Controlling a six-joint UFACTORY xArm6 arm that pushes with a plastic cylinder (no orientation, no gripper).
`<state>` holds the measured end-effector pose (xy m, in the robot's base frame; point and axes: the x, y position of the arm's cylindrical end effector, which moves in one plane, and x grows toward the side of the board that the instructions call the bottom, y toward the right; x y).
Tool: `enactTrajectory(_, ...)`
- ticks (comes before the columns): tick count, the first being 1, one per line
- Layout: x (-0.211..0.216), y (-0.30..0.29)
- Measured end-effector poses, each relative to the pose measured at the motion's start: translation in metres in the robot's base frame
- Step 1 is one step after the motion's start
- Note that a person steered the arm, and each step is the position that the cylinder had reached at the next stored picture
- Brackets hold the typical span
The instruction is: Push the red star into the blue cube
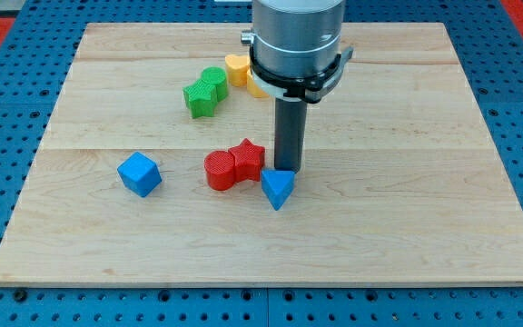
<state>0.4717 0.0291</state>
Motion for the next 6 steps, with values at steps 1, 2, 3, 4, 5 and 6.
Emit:
enactTrajectory(1, -0.015, -0.013)
enactTrajectory(2, -0.018, -0.046)
enactTrajectory(3, -0.003, -0.099)
enactTrajectory(4, 0.001, -0.104)
enactTrajectory(5, 0.001, -0.104)
enactTrajectory(6, -0.005, -0.042)
